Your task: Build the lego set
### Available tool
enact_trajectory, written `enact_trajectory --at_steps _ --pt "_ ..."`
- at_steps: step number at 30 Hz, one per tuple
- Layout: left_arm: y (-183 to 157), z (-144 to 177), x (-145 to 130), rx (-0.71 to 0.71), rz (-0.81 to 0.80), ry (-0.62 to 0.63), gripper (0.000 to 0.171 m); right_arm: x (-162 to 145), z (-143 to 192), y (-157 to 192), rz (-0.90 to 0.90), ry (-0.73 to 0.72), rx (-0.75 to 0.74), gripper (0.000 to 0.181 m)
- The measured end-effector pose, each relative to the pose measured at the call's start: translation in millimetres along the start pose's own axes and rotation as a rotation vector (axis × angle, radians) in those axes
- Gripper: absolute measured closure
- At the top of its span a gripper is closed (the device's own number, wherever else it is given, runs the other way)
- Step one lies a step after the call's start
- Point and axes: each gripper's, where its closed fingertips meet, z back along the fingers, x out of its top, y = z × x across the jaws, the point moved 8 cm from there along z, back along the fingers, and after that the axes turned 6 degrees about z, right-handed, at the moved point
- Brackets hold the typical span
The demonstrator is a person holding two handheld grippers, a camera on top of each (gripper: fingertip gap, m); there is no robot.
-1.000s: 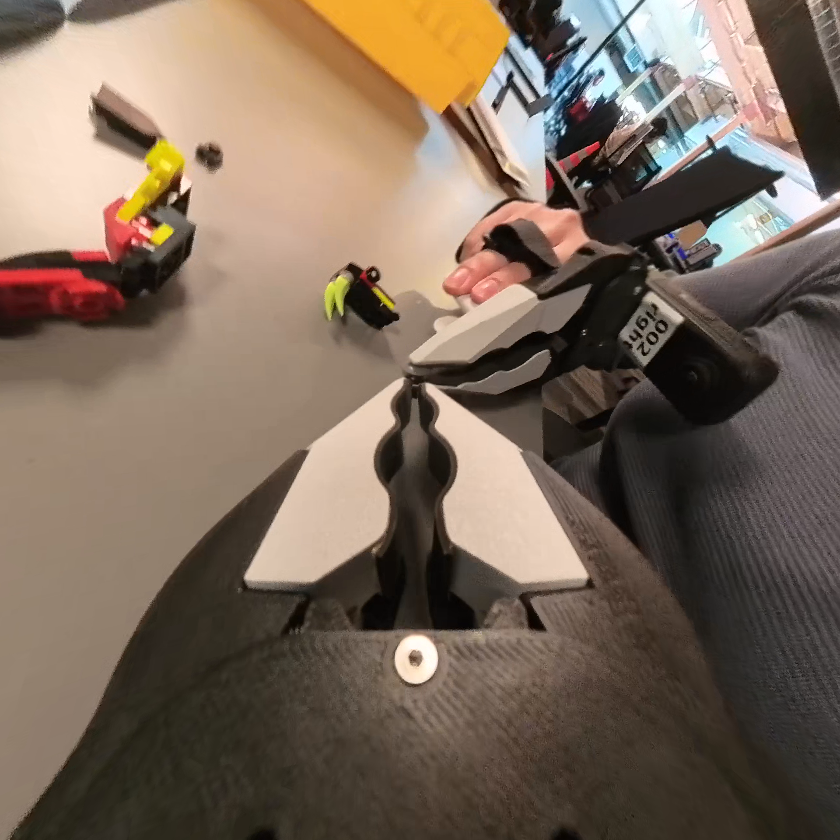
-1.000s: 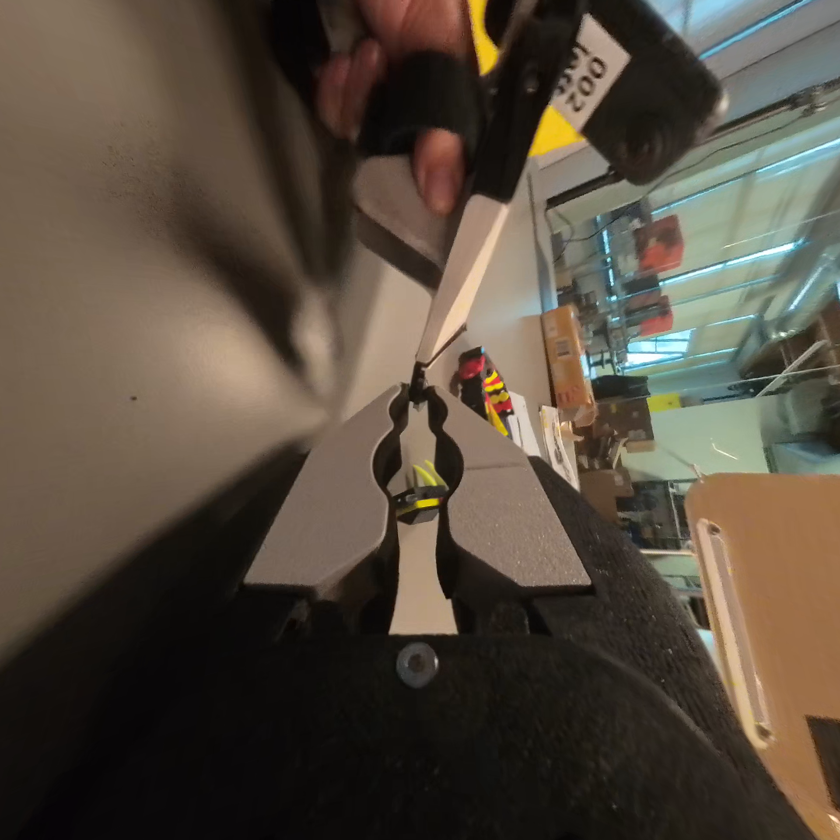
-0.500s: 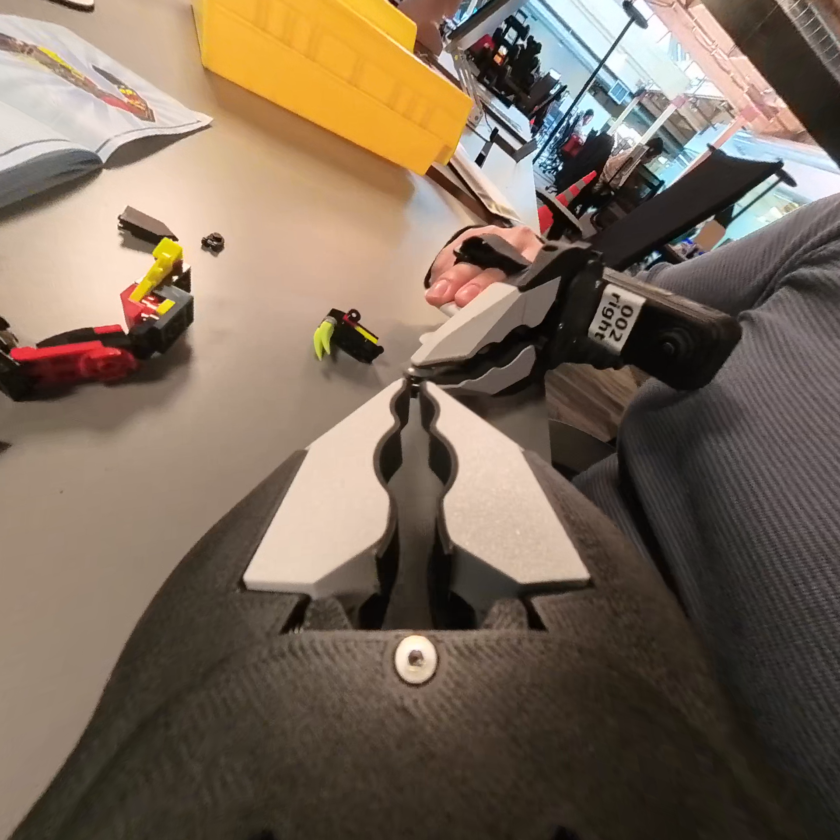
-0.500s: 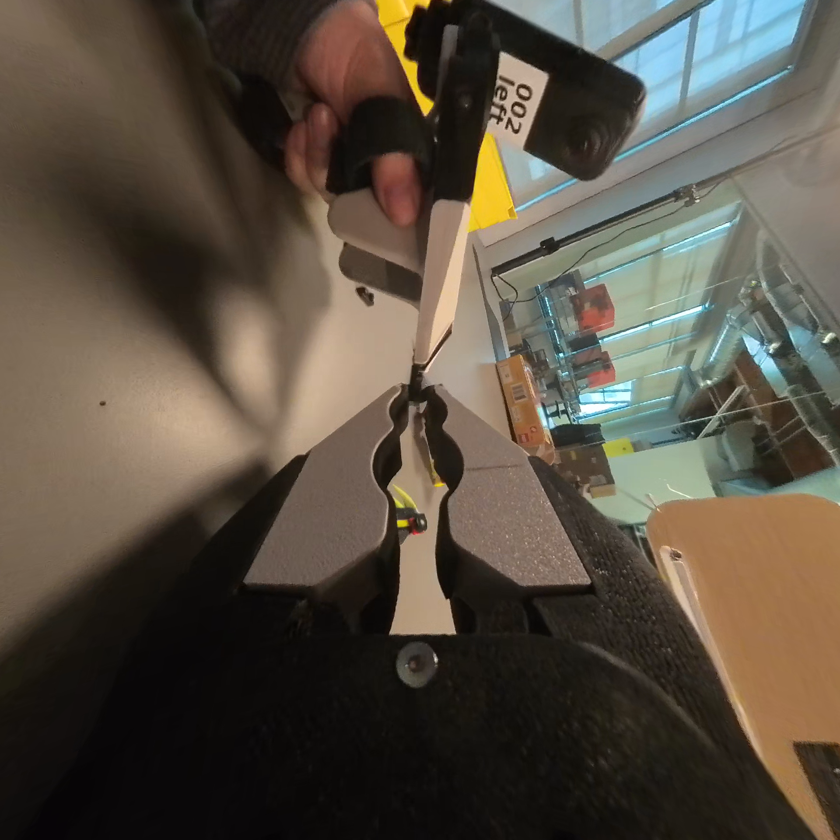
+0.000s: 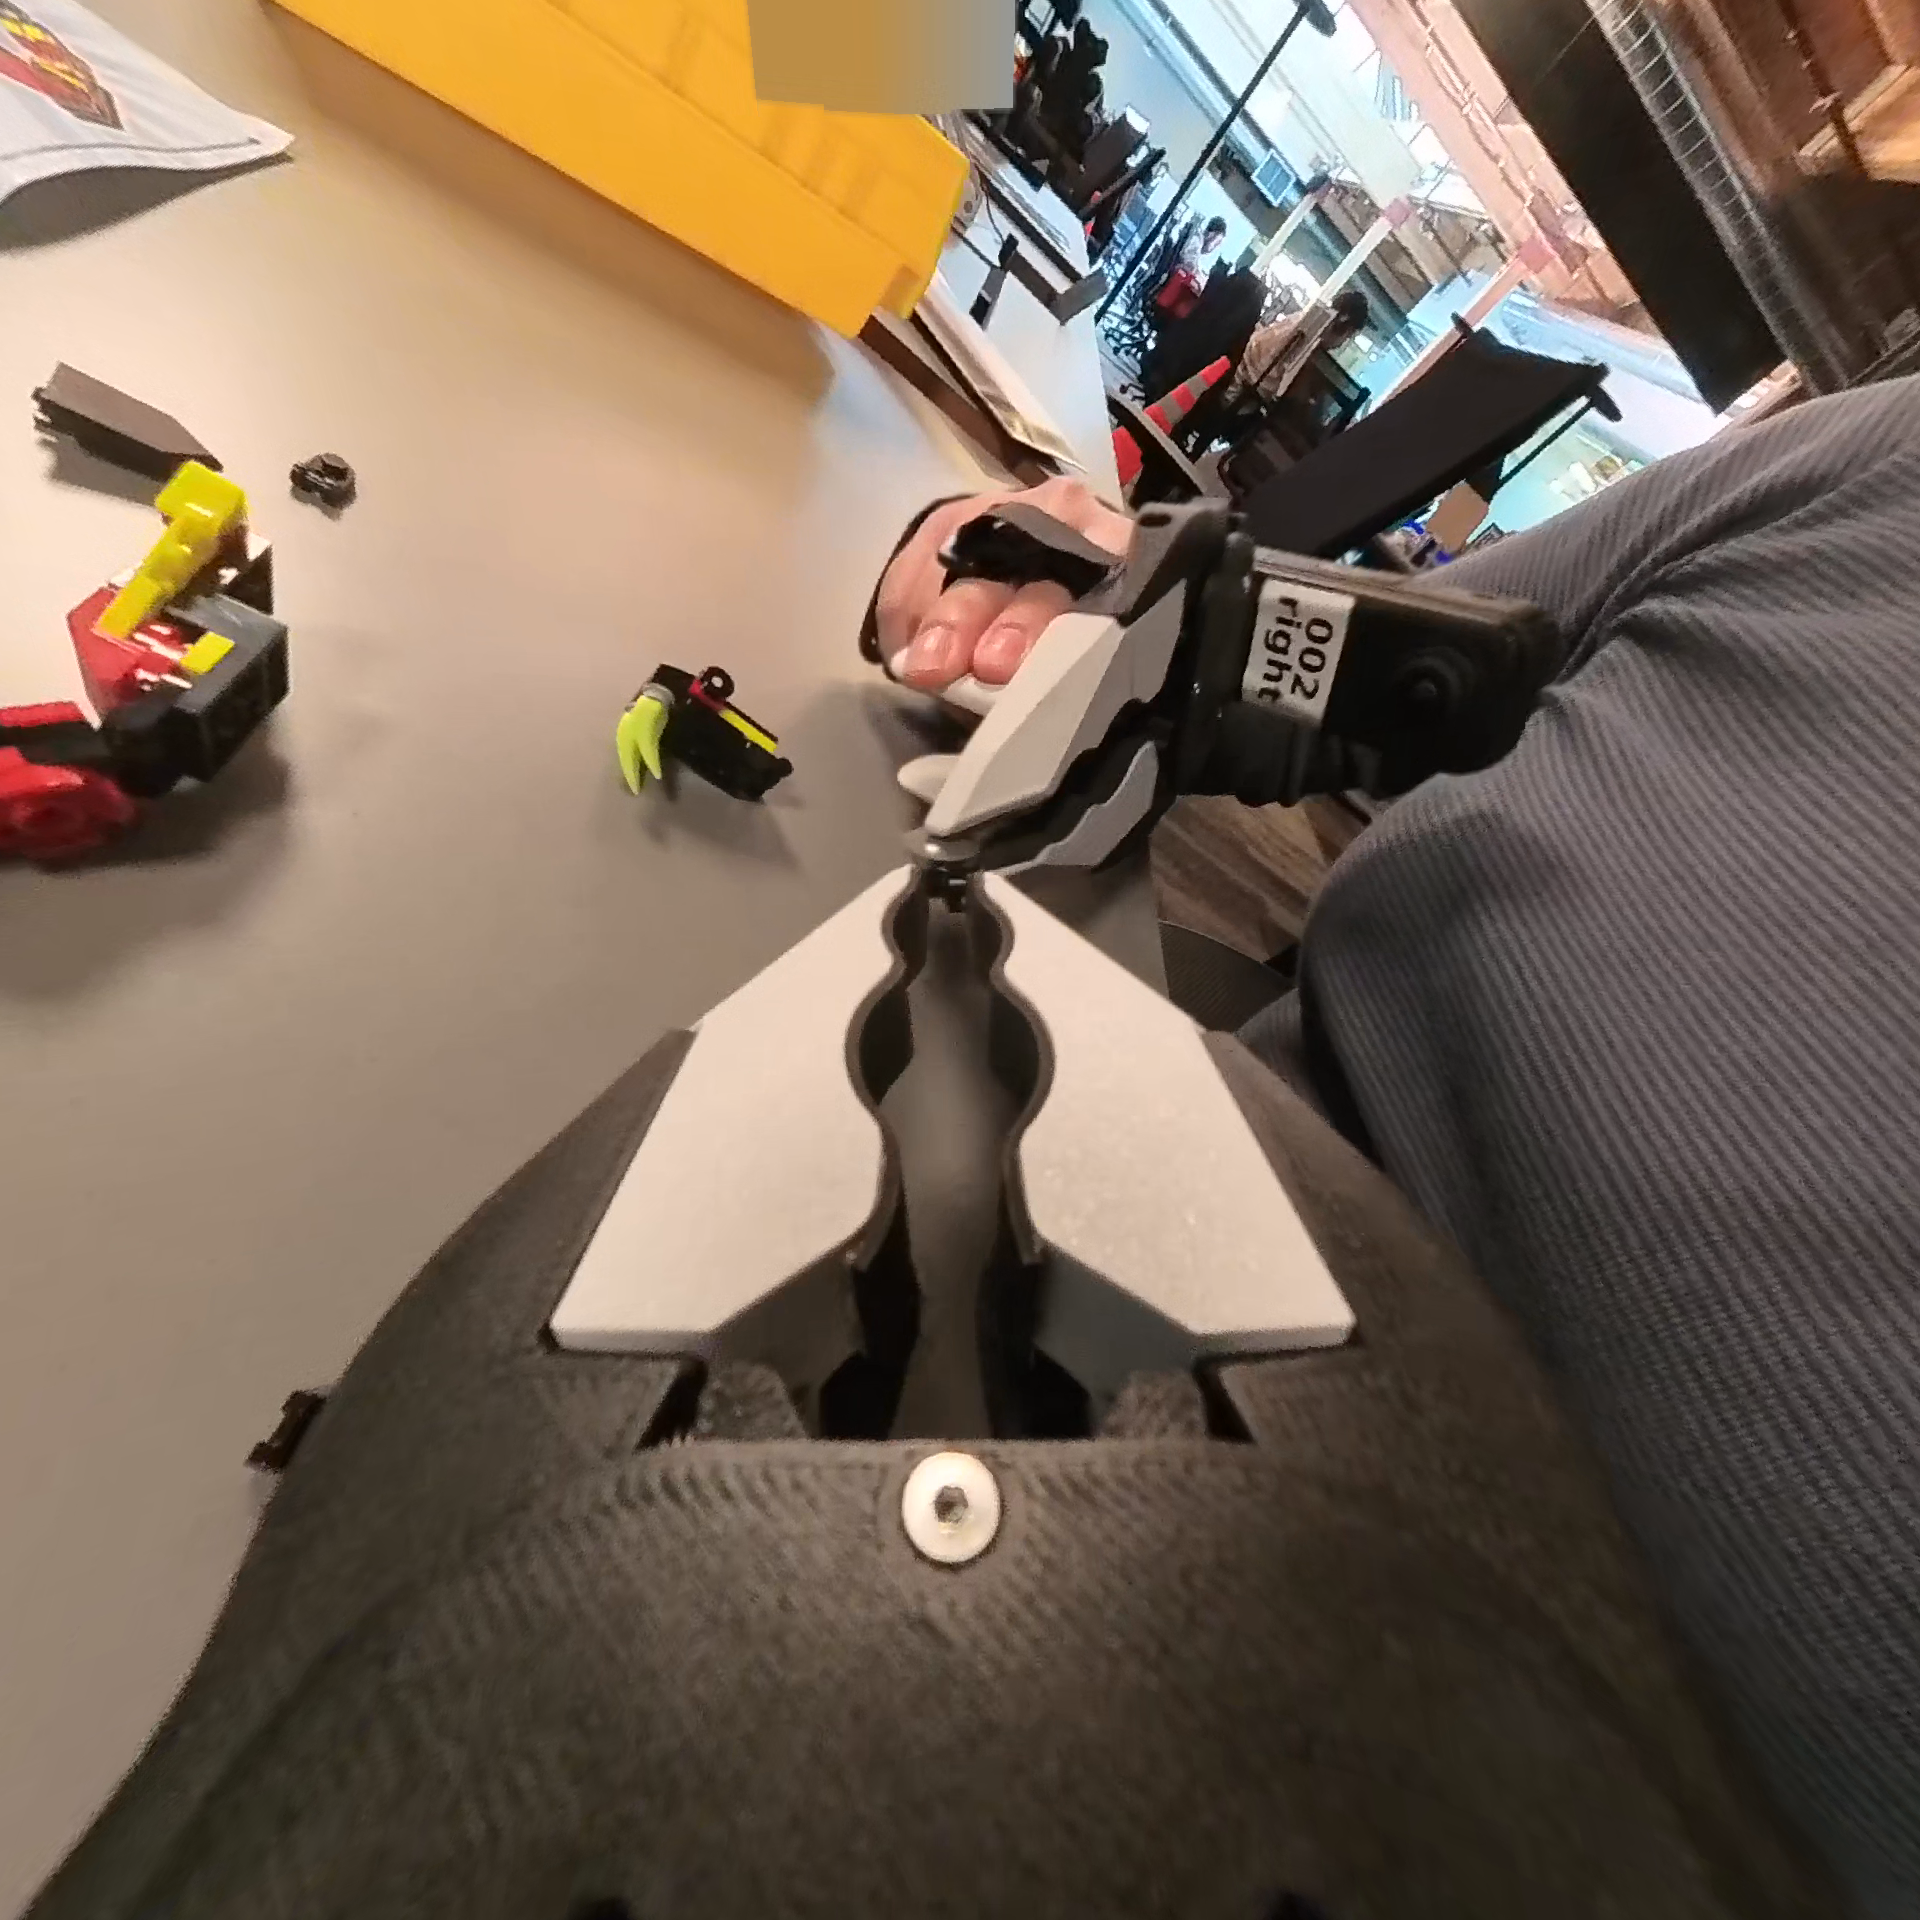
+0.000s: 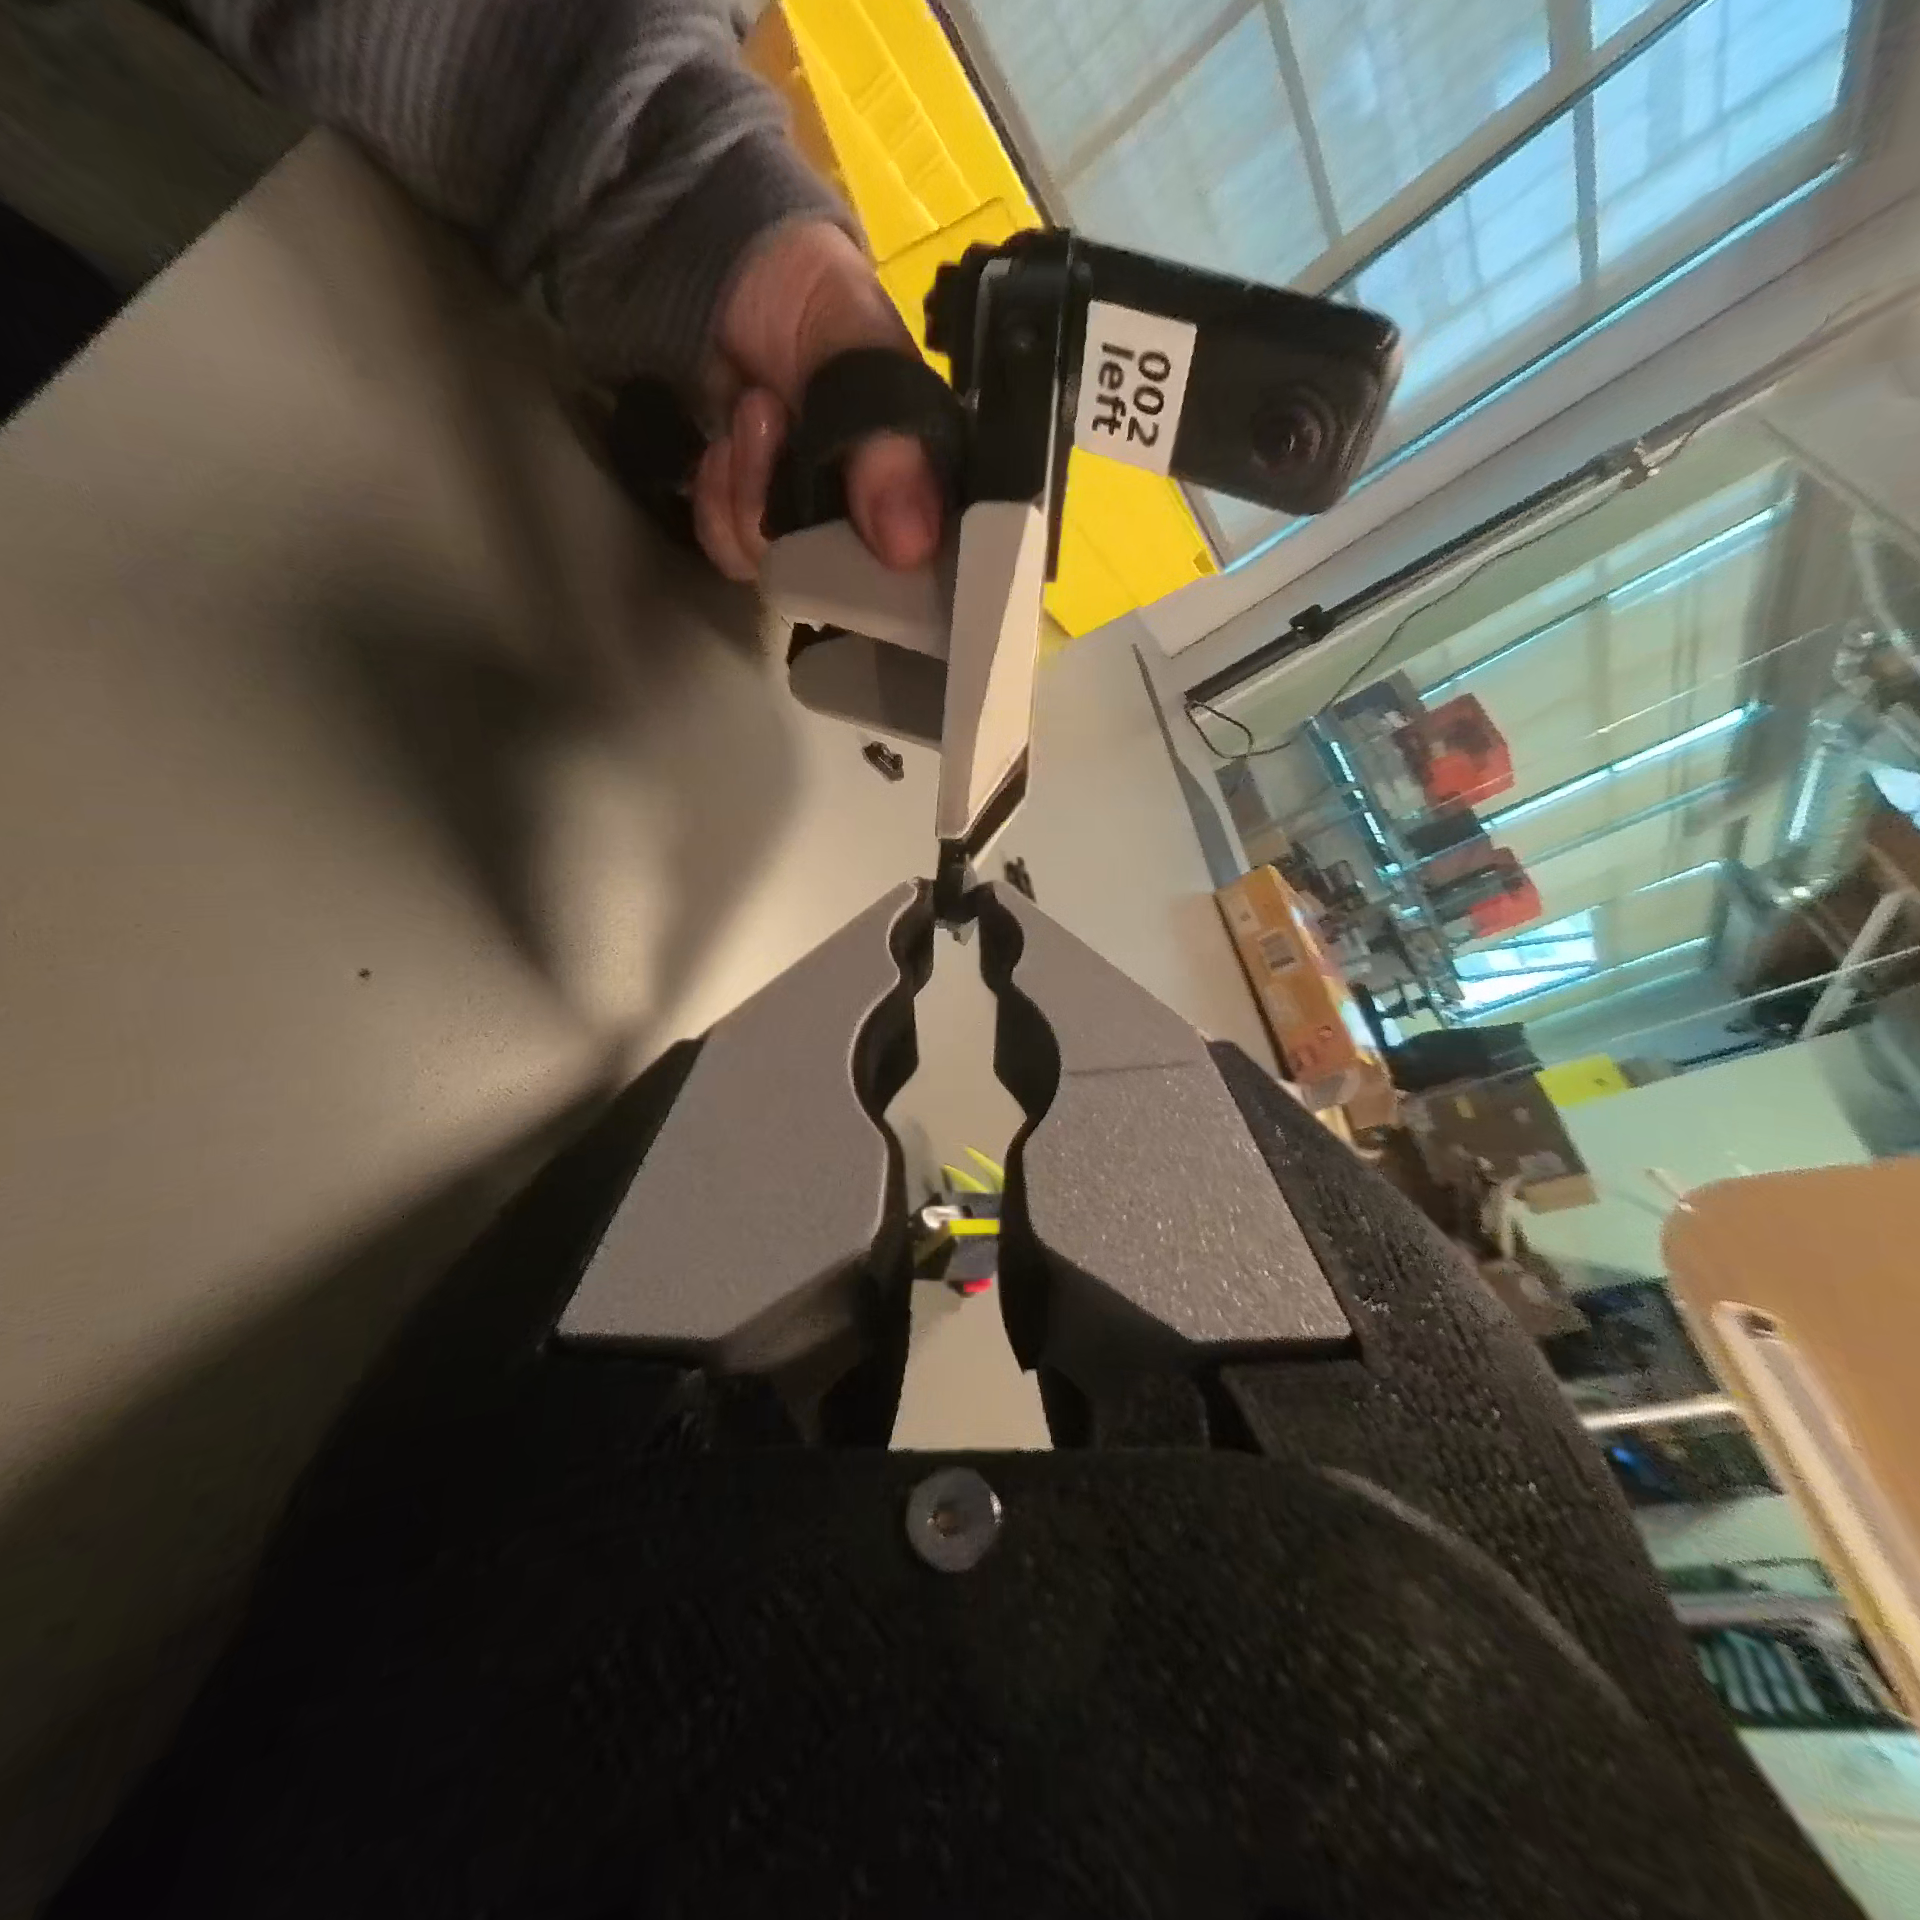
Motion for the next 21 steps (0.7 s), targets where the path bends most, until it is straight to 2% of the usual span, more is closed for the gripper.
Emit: enact_trajectory --at_steps 4,10,17,21 --pt "0.2 0.1 -0.7 -0.032 0.022 0.012 0.166 -0.1 1.8 -0.7 -0.049 -0.041 0.022 0.175" --pt "1.4 0.1 -0.8 -0.061 0.054 0.024 0.166 2.1 2.8 0.0 0.013 -0.033 0.008 0.176" --pt "2.3 0.2 -1.2 -0.054 0.060 0.028 0.167 -0.5 1.6 -4.0 -0.165 -0.041 0.077 0.175" --pt "1.4 -1.0 -2.0 -0.048 0.048 0.039 0.167 0.4 1.4 -3.1 -0.139 -0.043 0.051 0.170"
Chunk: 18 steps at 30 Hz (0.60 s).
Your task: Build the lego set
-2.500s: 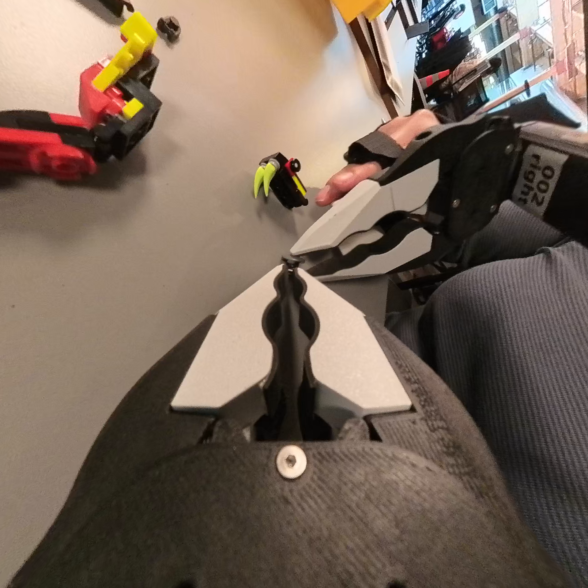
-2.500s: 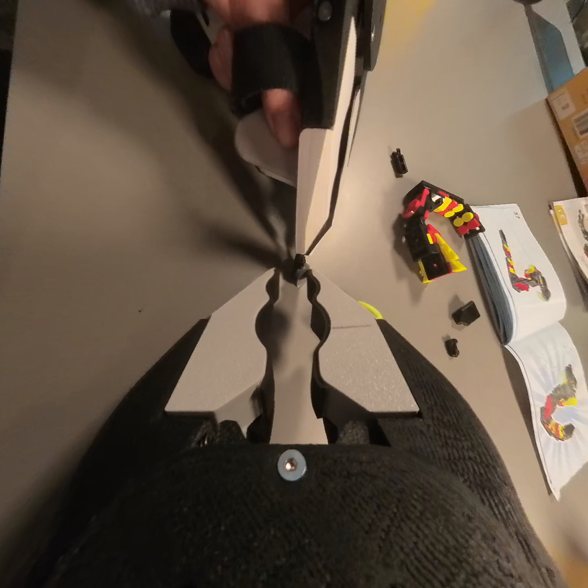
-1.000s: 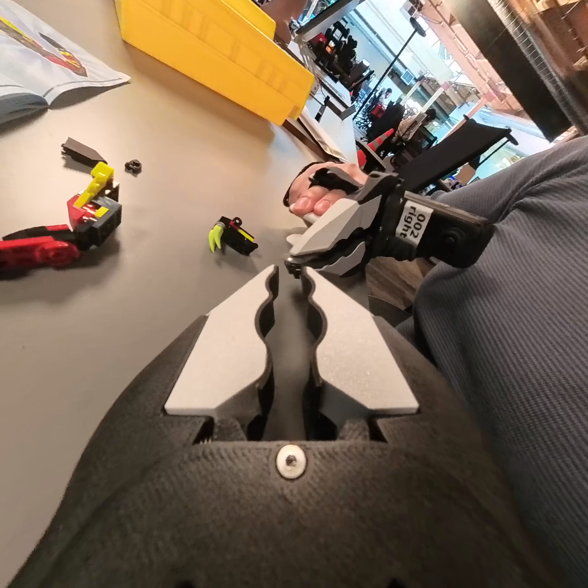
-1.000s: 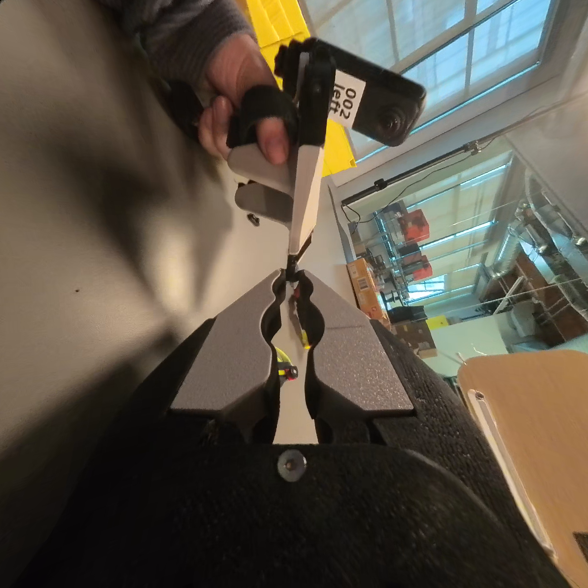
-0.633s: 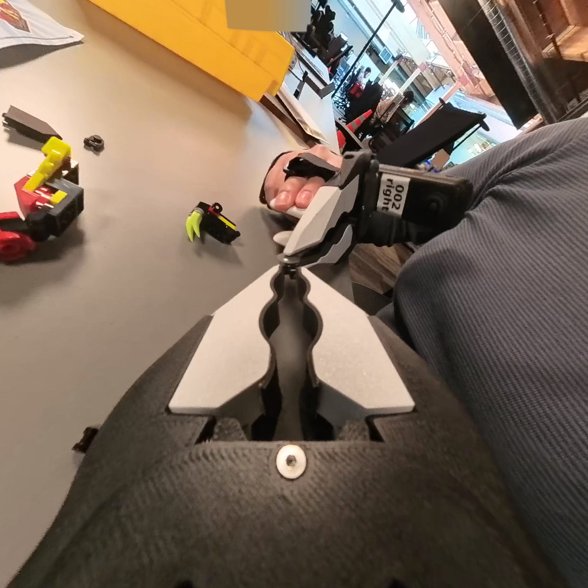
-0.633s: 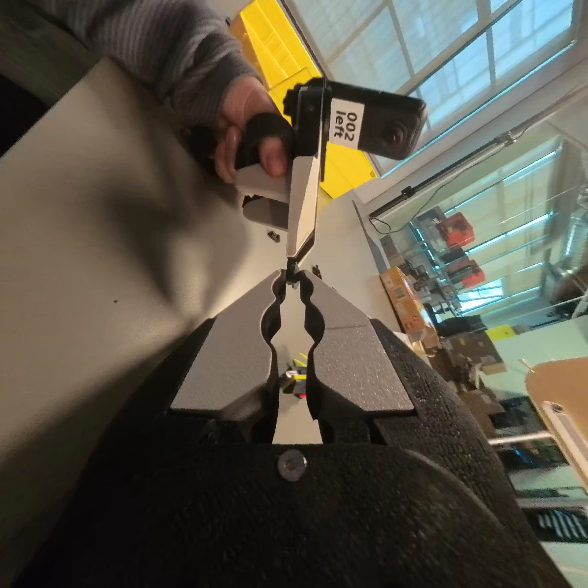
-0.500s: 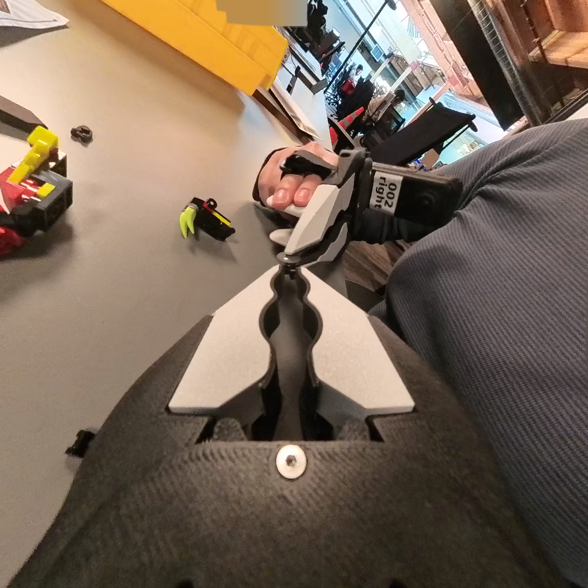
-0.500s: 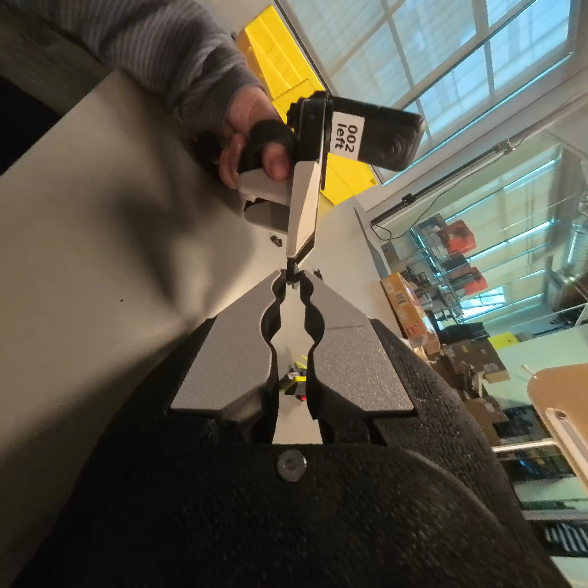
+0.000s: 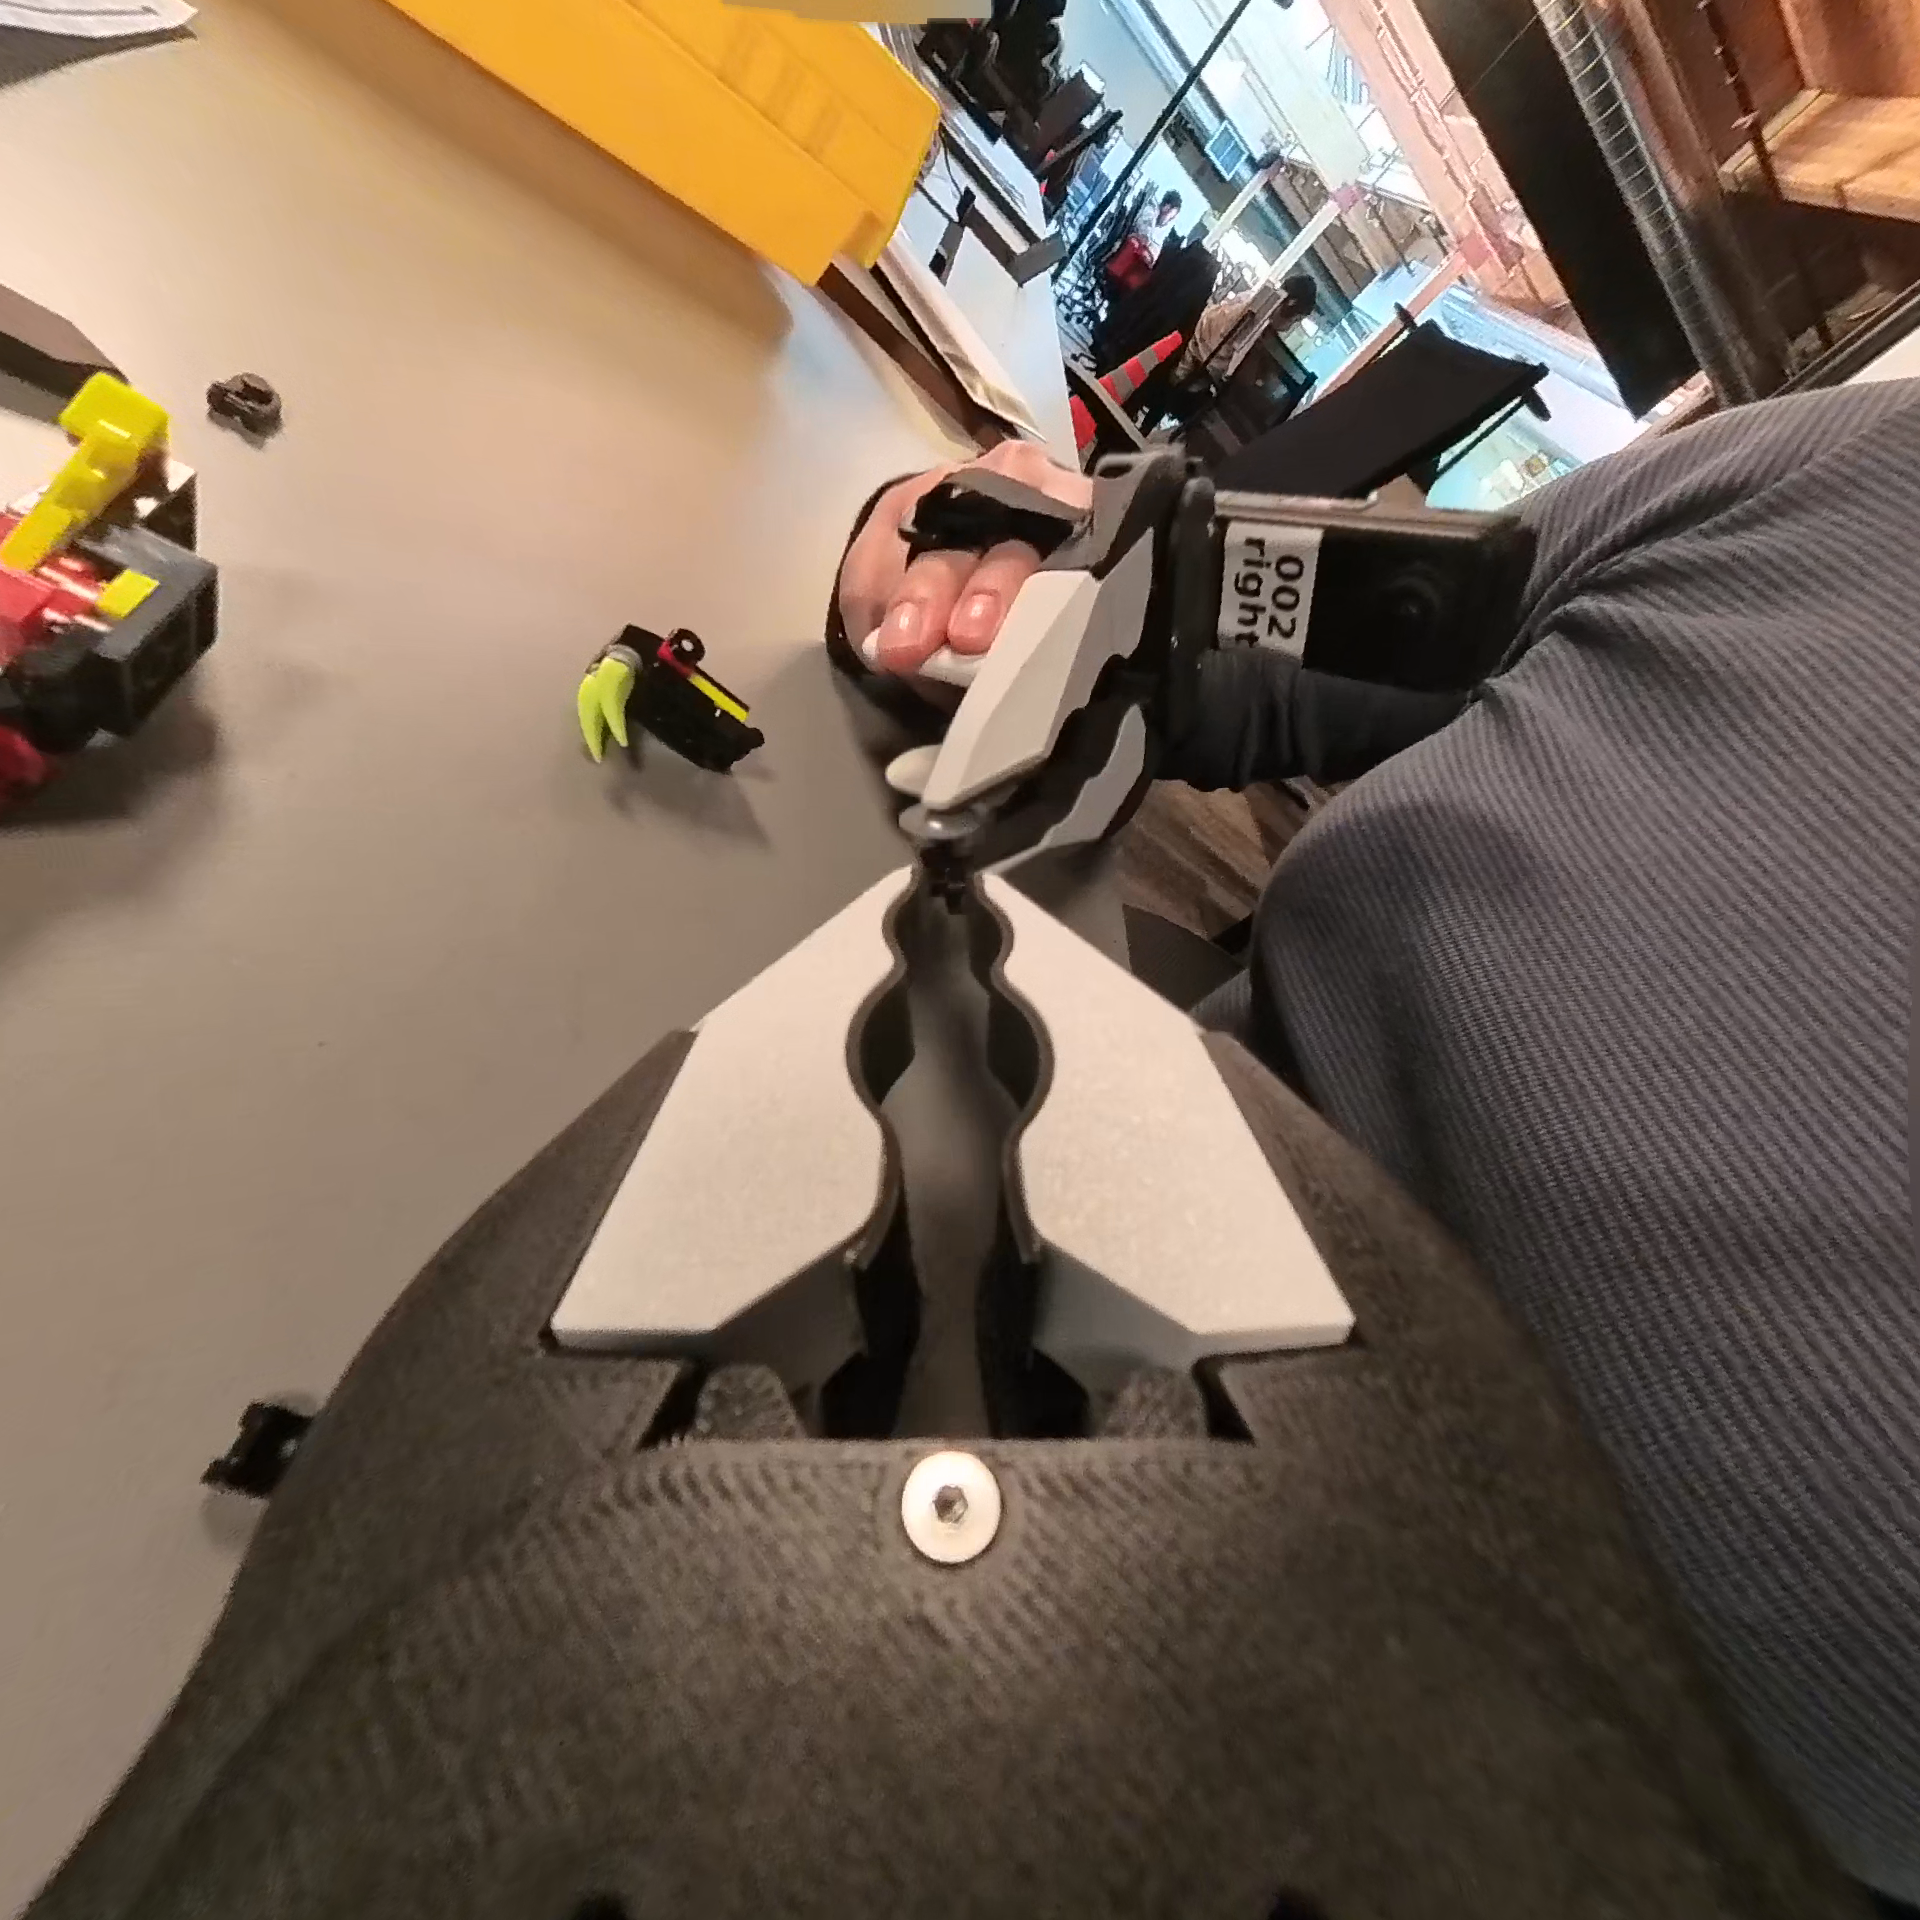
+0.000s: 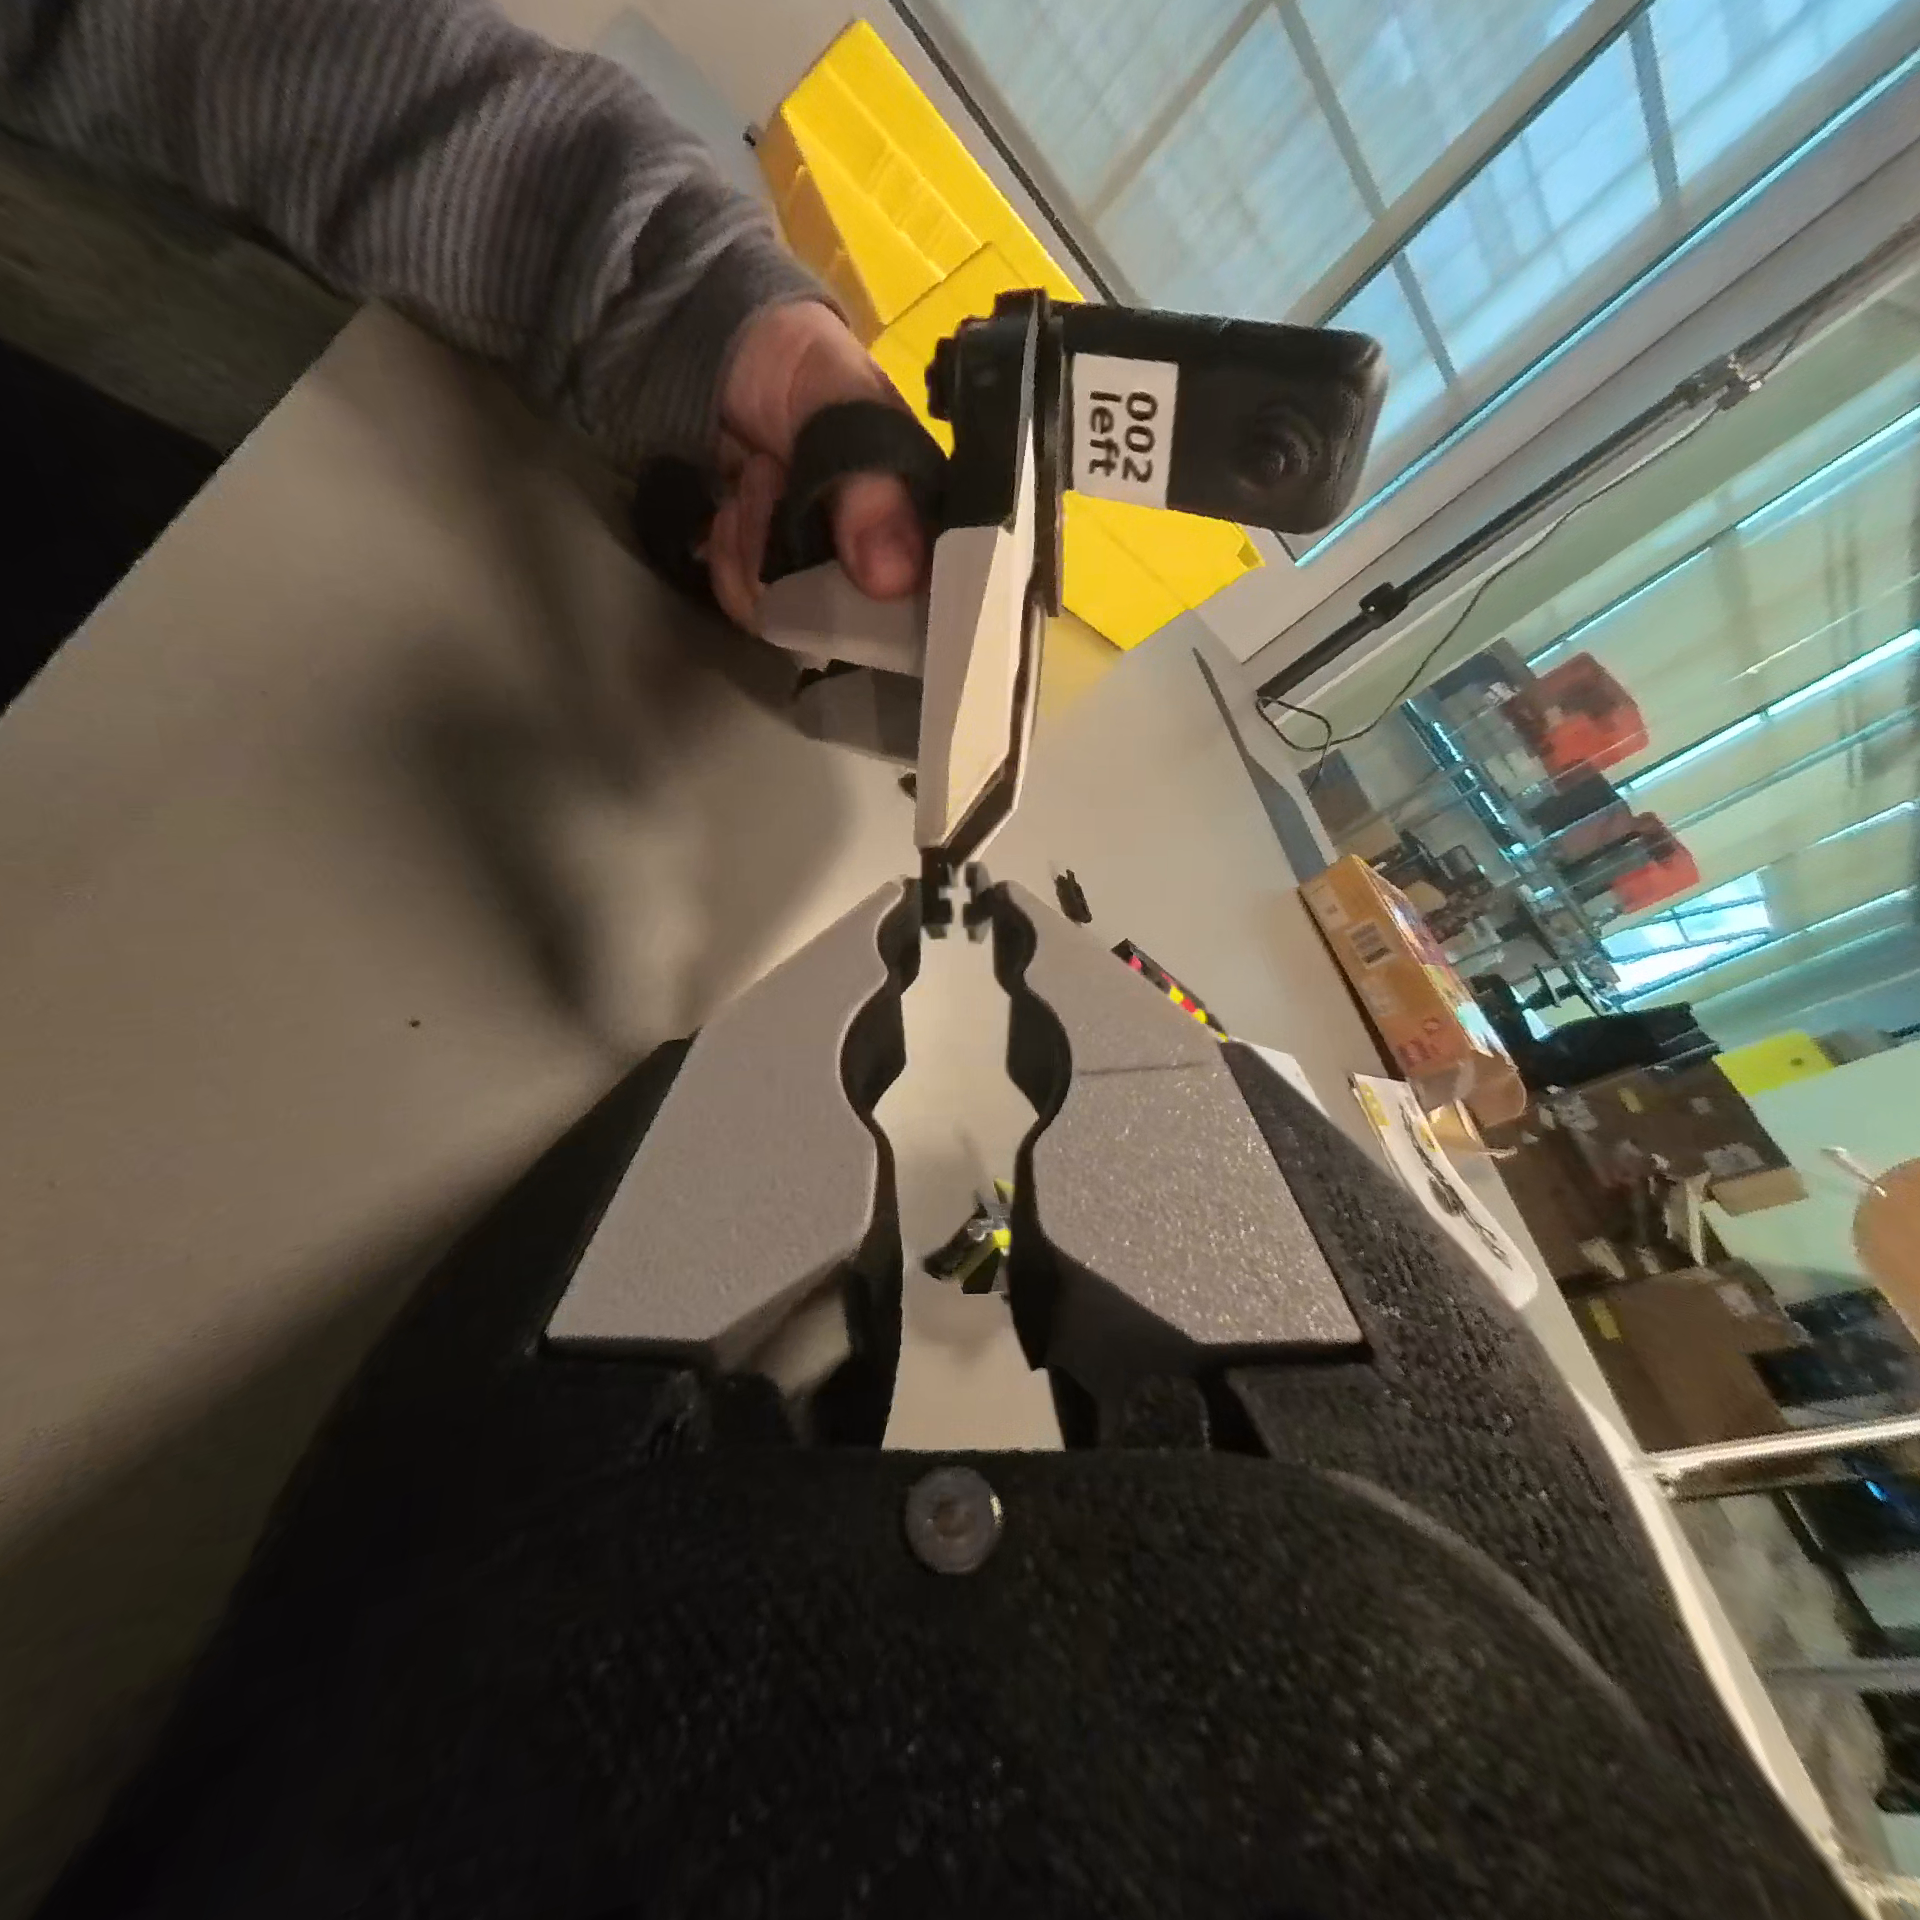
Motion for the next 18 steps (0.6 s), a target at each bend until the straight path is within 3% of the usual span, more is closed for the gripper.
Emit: enact_trajectory --at_steps 18 --pt "-2.7 -0.1 -0.1 -0.047 -0.006 0.010 0.167 2.7 4.4 -1.1 -0.030 -0.055 0.038 0.175"
